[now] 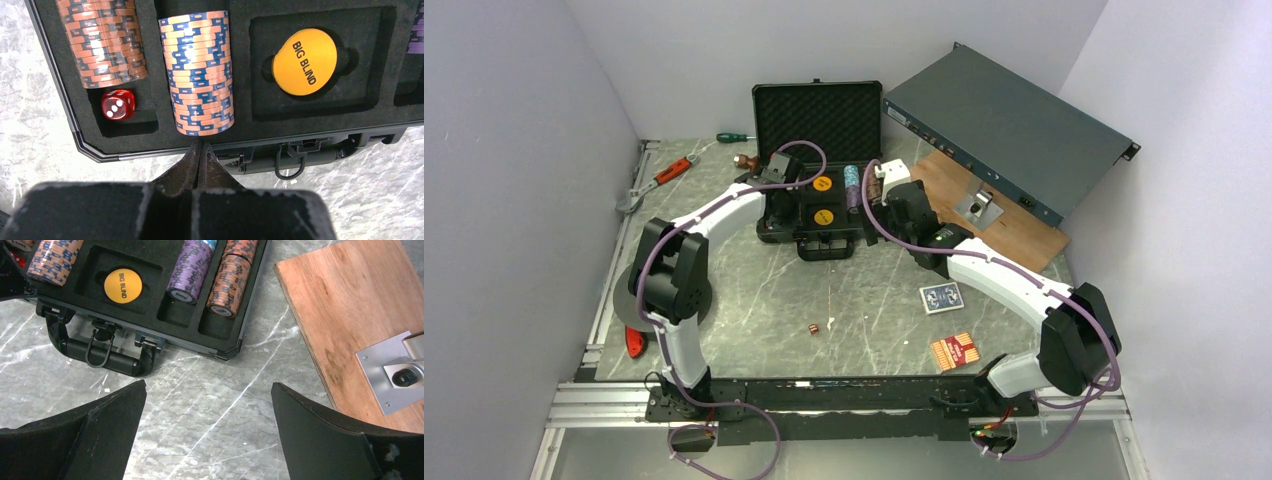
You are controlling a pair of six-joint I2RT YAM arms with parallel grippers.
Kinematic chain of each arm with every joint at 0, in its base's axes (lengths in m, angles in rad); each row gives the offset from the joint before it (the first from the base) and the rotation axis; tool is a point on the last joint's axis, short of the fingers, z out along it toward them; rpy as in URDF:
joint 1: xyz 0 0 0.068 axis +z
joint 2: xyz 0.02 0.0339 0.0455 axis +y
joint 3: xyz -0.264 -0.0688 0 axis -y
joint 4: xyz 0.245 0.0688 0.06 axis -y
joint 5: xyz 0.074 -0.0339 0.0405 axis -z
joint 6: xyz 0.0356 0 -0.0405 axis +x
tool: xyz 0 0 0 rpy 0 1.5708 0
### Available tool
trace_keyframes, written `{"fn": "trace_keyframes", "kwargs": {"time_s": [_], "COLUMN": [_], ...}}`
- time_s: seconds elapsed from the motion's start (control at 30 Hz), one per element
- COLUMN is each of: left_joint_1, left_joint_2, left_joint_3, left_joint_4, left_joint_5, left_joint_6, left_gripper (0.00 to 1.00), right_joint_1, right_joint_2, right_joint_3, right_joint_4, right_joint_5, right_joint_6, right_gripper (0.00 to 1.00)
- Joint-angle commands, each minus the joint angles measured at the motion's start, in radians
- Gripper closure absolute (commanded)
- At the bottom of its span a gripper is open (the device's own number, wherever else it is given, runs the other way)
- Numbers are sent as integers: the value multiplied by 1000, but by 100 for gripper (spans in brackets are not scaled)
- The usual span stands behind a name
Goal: Pack up texas hold em set
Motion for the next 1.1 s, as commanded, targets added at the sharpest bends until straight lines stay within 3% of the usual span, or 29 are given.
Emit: {"fn": "trace_keyframes", "kwargs": {"time_s": [0.0, 1.07], "left_joint_1": [-5, 18], "left_joint_2": [13, 108], "left_joint_3": [27, 197], "left_joint_4": [35, 56], "left_joint_5": [-29, -105], "left_joint_6": [-16, -14], "left_gripper": [100, 100], "right_joint_1": [-4, -5], "right_joint_2": [-1, 17], "right_joint_3": [45, 51], "right_joint_4": [18, 13], "right_joint_5": [3, 9], "right_joint_6": [12, 9], "right_gripper": [0, 0]}}
